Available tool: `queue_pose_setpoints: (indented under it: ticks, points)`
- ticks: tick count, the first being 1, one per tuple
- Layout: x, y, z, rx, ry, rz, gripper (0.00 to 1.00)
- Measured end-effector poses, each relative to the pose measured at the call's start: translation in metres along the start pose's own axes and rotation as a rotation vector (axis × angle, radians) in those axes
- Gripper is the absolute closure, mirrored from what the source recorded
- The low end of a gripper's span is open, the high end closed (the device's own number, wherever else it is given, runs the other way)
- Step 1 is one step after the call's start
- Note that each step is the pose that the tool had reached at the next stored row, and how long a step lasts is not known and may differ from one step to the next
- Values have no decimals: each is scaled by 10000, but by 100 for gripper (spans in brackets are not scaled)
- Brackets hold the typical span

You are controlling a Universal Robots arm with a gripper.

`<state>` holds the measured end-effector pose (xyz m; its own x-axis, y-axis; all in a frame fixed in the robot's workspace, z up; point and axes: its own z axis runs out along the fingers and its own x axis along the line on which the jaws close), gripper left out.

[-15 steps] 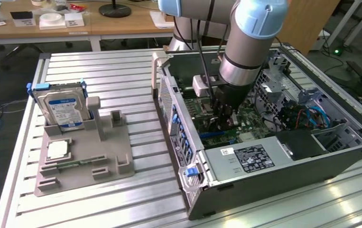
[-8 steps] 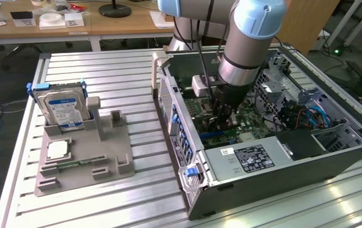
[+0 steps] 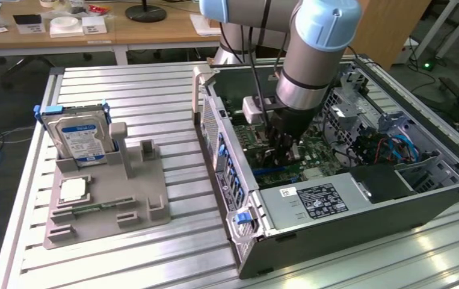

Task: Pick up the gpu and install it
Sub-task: 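Insert the gpu into the slot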

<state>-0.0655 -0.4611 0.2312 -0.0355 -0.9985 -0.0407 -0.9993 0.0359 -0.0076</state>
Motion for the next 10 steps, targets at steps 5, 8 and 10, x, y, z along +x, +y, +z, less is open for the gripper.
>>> queue_pose_setpoints:
  ticks: [5,8,10]
  points:
    - [1,1,12,-3,4,1,72]
    - [1,0,13,-1,1,1,72]
    - [1,1,18,0,-1,1,72]
